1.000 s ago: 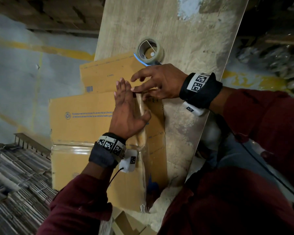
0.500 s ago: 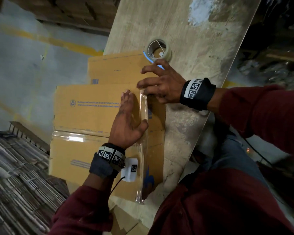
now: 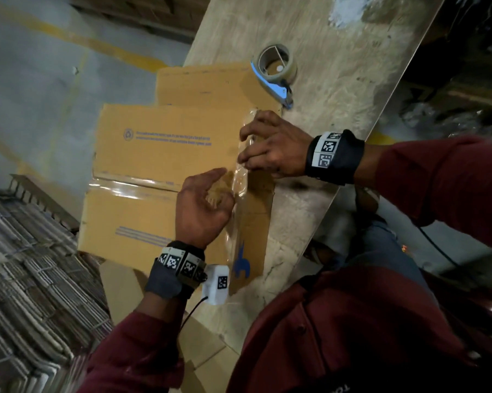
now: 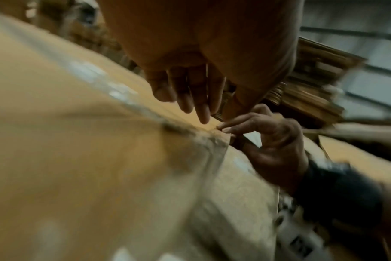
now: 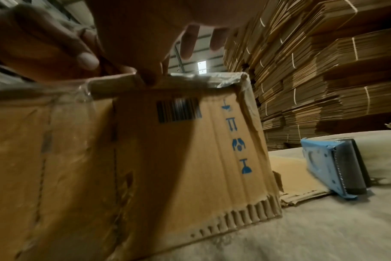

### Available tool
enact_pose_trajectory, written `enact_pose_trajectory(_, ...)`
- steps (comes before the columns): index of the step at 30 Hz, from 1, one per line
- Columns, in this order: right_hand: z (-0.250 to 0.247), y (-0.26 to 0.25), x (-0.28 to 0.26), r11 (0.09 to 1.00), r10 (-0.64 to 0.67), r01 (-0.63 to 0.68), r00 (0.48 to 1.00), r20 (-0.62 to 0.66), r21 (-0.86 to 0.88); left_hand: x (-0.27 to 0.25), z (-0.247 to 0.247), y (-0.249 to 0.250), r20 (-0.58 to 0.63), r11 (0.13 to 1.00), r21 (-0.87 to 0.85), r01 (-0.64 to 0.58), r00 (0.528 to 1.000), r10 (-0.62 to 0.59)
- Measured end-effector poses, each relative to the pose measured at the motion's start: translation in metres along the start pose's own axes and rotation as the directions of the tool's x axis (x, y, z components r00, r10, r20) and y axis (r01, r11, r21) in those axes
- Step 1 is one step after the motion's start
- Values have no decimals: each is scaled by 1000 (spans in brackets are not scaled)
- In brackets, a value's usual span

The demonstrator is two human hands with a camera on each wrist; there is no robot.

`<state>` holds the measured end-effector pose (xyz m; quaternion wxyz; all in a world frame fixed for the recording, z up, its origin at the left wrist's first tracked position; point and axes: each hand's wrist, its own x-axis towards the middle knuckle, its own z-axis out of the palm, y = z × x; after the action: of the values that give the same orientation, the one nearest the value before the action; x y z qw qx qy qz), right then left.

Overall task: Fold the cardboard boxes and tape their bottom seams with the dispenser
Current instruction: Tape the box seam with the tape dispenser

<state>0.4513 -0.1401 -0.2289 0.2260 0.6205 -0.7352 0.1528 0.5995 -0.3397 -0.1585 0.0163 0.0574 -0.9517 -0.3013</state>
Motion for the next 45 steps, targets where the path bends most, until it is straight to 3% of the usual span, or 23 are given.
enact_pose_trajectory(4,4,-14,-5,998,64,-65,995,-71,-16,-17,8,2,-86,964,-176,197,973,-215)
enact_pose_trajectory(9,6,-30,-8,998,-40,45,990,-134,35,-44,17,-5,-19,959,-123,255,966,-260)
enact_pose_trajectory(13,15,-41,-1,997,-67,72,987,-143,30,-60,21,-10,-44,940,8,340,940,-339)
enact_pose_trajectory(21,19,-50,2,996,7,4,992,-126,84,-67,26,-1,-106,919,220,326,945,-310)
enact_pose_trajectory(26,8,-52,1,983,46,-25,993,-109,184,-72,24,-3,-98,936,171,307,951,-293)
enact_pose_trajectory(30,7,-56,12,983,-8,14,999,-34,181,-68,21,-5,-45,931,169,324,946,-321)
enact_pose_trajectory(35,22,-68,15,993,-11,25,992,-123,112,-79,7,-17,84,947,-21,322,944,-319)
enact_pose_trajectory(39,22,-69,21,994,10,-3,998,-63,107,-83,4,-21,62,946,-59,320,947,-316)
enact_pose_trajectory(45,12,-85,16,969,34,-39,999,27,242,-115,-18,-33,78,964,-83,252,966,-246)
